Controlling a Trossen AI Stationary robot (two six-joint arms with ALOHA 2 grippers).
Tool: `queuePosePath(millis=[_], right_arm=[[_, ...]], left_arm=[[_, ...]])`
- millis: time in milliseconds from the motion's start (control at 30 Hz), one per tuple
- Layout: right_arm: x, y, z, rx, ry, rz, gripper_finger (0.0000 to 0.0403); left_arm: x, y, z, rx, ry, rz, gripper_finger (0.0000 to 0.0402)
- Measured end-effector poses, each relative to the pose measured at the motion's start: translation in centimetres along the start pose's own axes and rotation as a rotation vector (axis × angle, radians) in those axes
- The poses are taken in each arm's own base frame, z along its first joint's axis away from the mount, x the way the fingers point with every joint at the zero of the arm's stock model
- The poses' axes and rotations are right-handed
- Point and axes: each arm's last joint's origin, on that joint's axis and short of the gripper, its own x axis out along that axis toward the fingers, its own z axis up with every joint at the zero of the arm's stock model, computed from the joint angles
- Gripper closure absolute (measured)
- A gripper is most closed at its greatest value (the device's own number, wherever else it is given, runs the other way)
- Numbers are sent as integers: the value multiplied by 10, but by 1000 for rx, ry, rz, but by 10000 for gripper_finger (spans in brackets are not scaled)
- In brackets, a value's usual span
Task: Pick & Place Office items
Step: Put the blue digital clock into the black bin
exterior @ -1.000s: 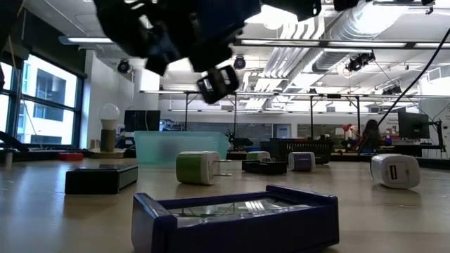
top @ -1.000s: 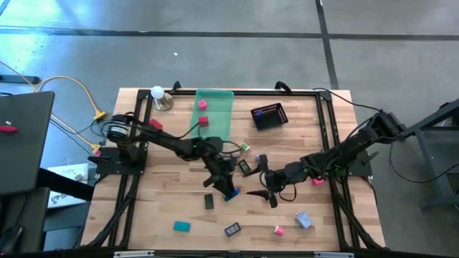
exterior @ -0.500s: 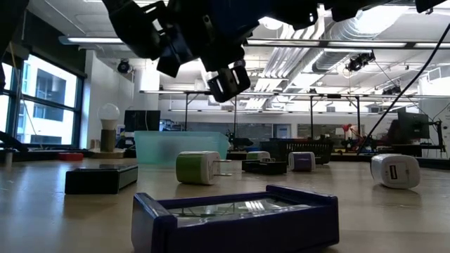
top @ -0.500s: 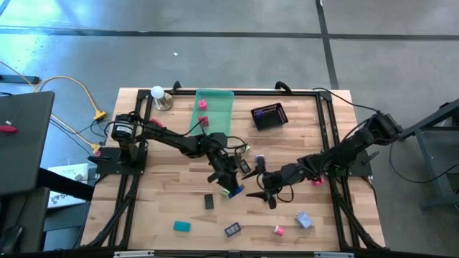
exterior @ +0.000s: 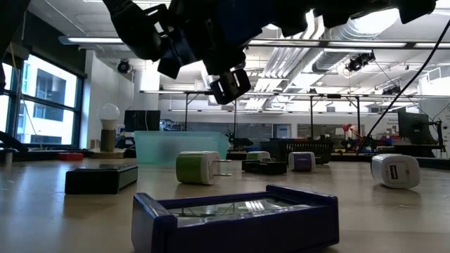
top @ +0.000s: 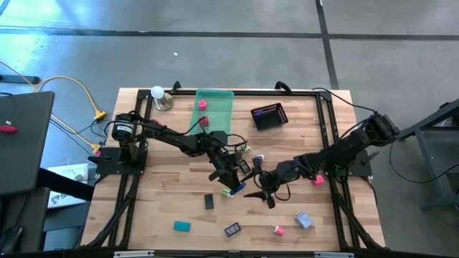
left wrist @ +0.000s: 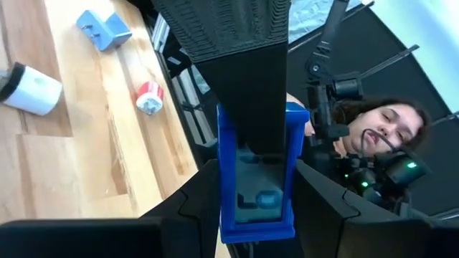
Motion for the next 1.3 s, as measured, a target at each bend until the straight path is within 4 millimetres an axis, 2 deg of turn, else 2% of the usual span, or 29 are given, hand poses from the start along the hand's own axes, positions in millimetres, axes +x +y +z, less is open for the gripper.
queuePosePath(millis=[400,700,1000,1300], right_arm=[[0,-1,0,-41,2,-8,267],[0,-5,-1,-55,3,-5,322],[1,-9,-2,-49,-8,45,339],[1,-7,-6,-24,28,89,344]], left_arm=[[0,0,0,8,1,1,275],[0,0,0,4,3,3,275],[0,0,-1,10,8,-4,269],[-2,0,2,30,-16,11,202]])
